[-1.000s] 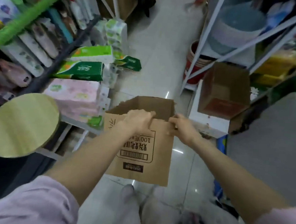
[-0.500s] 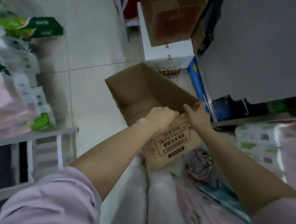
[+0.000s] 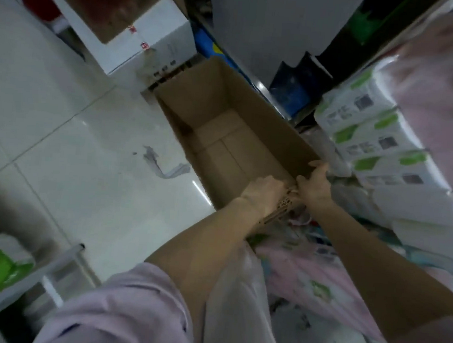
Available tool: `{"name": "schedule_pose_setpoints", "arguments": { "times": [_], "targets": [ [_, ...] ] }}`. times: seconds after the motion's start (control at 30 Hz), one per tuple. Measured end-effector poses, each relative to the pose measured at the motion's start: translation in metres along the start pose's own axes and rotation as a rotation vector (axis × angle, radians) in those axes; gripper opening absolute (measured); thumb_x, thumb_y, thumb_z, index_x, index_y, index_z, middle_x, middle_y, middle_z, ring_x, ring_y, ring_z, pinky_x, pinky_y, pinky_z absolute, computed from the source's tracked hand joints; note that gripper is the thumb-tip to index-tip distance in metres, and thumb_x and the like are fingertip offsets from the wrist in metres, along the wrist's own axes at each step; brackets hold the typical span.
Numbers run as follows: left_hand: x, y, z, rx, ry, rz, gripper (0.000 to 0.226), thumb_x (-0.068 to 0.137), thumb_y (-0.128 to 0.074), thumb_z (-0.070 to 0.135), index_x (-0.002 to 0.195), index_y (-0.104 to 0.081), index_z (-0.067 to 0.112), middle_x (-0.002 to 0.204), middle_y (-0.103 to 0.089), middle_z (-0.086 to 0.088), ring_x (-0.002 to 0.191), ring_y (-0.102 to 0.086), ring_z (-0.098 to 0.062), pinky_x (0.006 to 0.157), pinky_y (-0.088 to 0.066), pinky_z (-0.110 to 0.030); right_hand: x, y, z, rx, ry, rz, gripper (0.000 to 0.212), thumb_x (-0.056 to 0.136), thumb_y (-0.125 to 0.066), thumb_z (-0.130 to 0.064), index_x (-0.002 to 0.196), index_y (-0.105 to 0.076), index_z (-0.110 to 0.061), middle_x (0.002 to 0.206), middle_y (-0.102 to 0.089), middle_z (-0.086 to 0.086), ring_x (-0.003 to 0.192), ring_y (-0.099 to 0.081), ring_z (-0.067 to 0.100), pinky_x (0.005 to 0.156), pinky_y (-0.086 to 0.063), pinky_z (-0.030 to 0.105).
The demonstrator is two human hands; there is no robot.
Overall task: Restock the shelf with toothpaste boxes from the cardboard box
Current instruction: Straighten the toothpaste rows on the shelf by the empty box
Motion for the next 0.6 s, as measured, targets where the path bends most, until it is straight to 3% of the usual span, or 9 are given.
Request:
{"name": "schedule_pose_setpoints", "arguments": {
  "times": [0.1,0.2,0.3,0.37,0.5,0.6],
  "targets": [
    [0.024,-0.012,-0.001,0.053,0.035,-0.02,0.019,0.096,-0.041,0.003,0.1,-0.06,0.002,0.091,-0.062,-0.014,0.078,-0.059,-0.025,0.06,-0.042,-0.031,0.024,-0.002,0.017,0.053,0.05,-0.014,0.043,0.091,-0.039,0.004,0.124,-0.031,-0.022,0.112,-0.046,0.01,0.103,-0.053,0.031,0.093,-0.049,0.052],
    [0.047,-0.026,-0.004,0.037,0.036,-0.025,0.02,0.095,-0.044,0.003,0.11,-0.057,0.003,0.101,-0.063,-0.017,0.088,-0.061,-0.03,0.062,-0.044,-0.031,0.043,-0.003,0.028,0.05,0.118,-0.02,0.038,0.094,-0.041,0.0,0.128,-0.032,-0.015,0.095,-0.046,0.002,0.091,-0.05,0.024,0.088,-0.049,0.043],
    [0.065,-0.045,-0.007,0.055,0.02,-0.059,0.021,0.095,-0.047,0.009,0.112,-0.057,0.002,0.104,-0.063,-0.017,0.09,-0.062,-0.031,0.063,-0.044,-0.031,0.06,-0.008,0.047,-0.019,0.185,0.029,0.032,0.094,-0.04,-0.001,0.124,-0.036,-0.013,0.111,-0.049,0.012,0.1,-0.05,0.025,0.083,-0.042,0.033],
    [0.076,-0.057,-0.009,0.08,-0.005,-0.079,0.02,0.096,-0.046,0.012,0.109,-0.057,0.001,0.104,-0.063,-0.018,0.091,-0.061,-0.032,0.065,-0.043,-0.031,0.071,-0.018,0.065,-0.001,0.184,0.043,0.032,0.094,-0.04,-0.001,0.123,-0.037,-0.016,0.11,-0.05,0.012,0.097,-0.051,0.025,0.077,-0.042,0.029],
    [0.097,-0.073,-0.027,0.071,0.021,-0.02,0.025,0.094,-0.047,0.008,0.116,-0.056,0.002,0.114,-0.059,-0.021,0.104,-0.058,-0.037,0.082,-0.048,-0.037,0.09,-0.054,0.084,0.128,0.181,-0.045,0.041,0.092,-0.043,-0.003,0.127,-0.038,-0.023,0.102,-0.046,0.007,0.092,-0.049,0.024,0.084,-0.047,0.043],
    [0.108,-0.078,-0.057,0.051,0.086,0.009,0.026,0.089,-0.052,0.008,0.114,-0.058,0.004,0.113,-0.059,-0.021,0.105,-0.058,-0.039,0.086,-0.048,-0.039,0.101,-0.086,0.093,0.205,0.16,-0.127,0.046,0.086,-0.047,0.004,0.126,-0.043,-0.018,0.098,-0.049,0.009,0.089,-0.049,0.025,0.076,-0.045,0.04]
  ]
}}
Point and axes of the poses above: each hand's wrist, its own x-axis towards the middle knuckle, its own y-axis out of the back of the hand, z = x × y, the point moved 4 cm from there along x, towards the middle knuckle
